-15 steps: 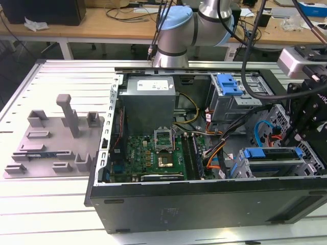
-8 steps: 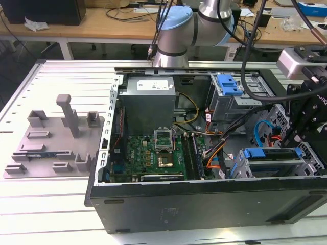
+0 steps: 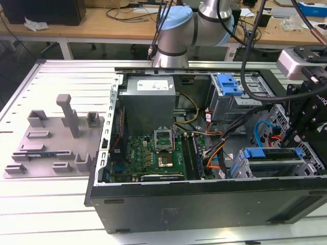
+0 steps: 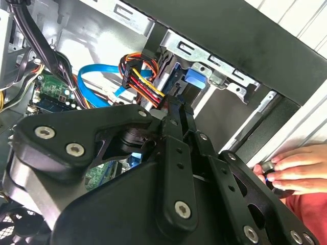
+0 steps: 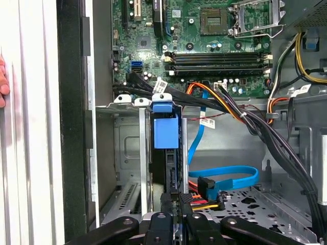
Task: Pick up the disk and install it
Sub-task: 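Insert the first disk wire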
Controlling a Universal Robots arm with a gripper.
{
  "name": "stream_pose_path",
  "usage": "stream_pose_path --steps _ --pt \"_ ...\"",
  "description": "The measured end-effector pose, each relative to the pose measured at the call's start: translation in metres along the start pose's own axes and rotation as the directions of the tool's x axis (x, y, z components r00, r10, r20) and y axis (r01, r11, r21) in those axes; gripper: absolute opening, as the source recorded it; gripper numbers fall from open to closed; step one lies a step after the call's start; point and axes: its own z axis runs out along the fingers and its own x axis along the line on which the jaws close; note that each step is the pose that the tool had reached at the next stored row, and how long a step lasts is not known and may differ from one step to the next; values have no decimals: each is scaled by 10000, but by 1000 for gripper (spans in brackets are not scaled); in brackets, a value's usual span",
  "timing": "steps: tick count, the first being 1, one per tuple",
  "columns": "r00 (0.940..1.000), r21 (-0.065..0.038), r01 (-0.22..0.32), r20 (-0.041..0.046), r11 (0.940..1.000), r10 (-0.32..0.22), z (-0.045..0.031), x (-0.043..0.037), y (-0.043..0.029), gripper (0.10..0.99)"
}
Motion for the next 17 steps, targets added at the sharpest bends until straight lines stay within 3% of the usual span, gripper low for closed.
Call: stream_pose_path --steps 17 --pt "10000 0 1 -3 10000 -1 8 -32 -6 169"
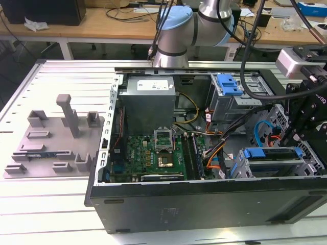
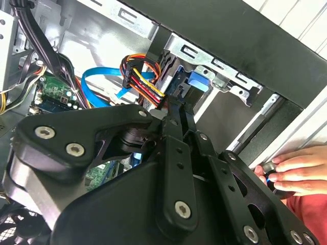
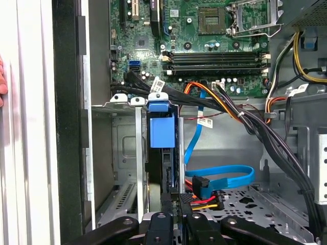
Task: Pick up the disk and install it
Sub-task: 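Insert the first disk wire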
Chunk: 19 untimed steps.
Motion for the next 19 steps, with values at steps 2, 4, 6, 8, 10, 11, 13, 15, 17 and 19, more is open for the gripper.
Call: stream_pose_path --steps 2,4,6,8,10,11,13,15,17,19 --pt "10000 0 0 0 10000 0 3 0 0 169" --pt "10000 0 0 0 10000 0 7 1 0 169" --pt "10000 0 0 0 10000 0 9 2 0 169" --pt "10000 0 -1 1 10000 1 12 2 0 169" --pt "10000 0 0 1 10000 0 14 3 0 169" --pt "10000 0 0 4 10000 0 17 6 0 169" --pt "10000 0 0 0 10000 0 18 10 -1 169" --pt "10000 0 -1 1 10000 1 22 13 -2 169" --pt "10000 0 0 -1 10000 0 24 14 -2 169" --pt "10000 0 0 0 10000 0 32 13 -2 169"
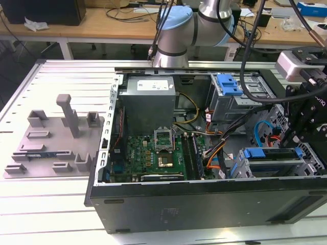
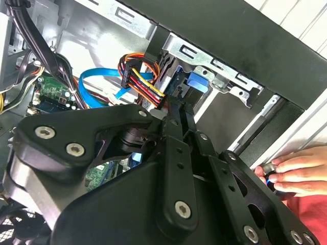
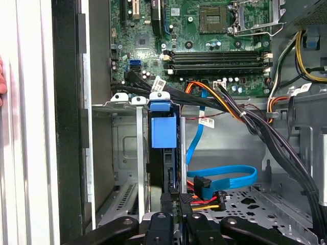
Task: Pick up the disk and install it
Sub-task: 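Insert the first disk wire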
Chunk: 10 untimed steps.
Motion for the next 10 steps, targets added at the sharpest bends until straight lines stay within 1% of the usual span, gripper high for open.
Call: stream_pose_path --steps 10 --pt "10000 0 0 1 10000 0 17 -1 0 169"
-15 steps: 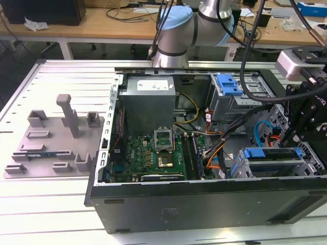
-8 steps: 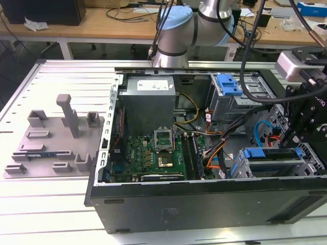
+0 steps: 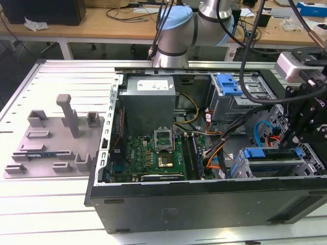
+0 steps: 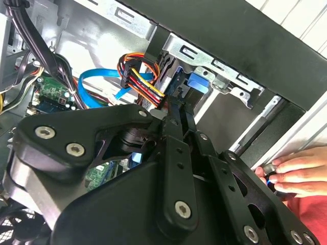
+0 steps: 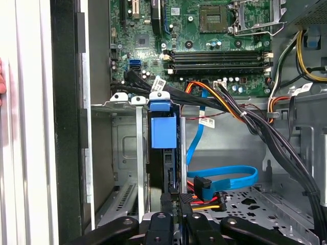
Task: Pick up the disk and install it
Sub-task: 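Insert the first disk wire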
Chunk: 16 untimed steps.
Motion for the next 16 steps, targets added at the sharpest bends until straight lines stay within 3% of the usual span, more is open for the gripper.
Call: stream_pose_path --steps 16 --pt "10000 0 -1 1 10000 1 26 -1 0 169"
